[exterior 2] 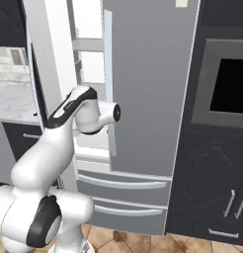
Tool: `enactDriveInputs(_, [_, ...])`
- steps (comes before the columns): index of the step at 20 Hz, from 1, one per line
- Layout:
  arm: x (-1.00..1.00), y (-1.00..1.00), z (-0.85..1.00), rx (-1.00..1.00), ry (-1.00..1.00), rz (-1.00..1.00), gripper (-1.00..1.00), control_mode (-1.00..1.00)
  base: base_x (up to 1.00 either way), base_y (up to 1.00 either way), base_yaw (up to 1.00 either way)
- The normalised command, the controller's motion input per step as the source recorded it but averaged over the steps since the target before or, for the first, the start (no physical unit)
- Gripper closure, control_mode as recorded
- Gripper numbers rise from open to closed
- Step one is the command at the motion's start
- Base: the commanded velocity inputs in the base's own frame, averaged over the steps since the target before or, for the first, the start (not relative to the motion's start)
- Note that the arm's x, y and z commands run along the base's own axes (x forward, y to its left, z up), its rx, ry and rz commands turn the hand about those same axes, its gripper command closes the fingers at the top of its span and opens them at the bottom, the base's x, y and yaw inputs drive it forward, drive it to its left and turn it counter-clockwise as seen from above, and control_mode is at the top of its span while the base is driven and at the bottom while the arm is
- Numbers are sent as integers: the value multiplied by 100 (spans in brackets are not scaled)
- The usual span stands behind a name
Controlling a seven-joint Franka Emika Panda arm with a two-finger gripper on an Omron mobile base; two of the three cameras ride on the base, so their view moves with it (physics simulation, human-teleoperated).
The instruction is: Retrieve the butter from the fridge and place it on a plate on the dining table. Then retrieve the butter knife by the fridge and place it near the plate.
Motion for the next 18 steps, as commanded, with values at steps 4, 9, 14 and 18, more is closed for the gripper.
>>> enactDriveInputs(4, [0,35,7,0,0,0,-100,-100,0,0,0])
enactDriveInputs(9, [0,40,13,0,0,0,-100,-100,0,0,0])
enactDriveInputs(14, [-1,51,11,0,0,0,-100,-100,0,0,0])
enactDriveInputs(18, [-22,67,12,-5,0,0,-100,-100,0,0,0])
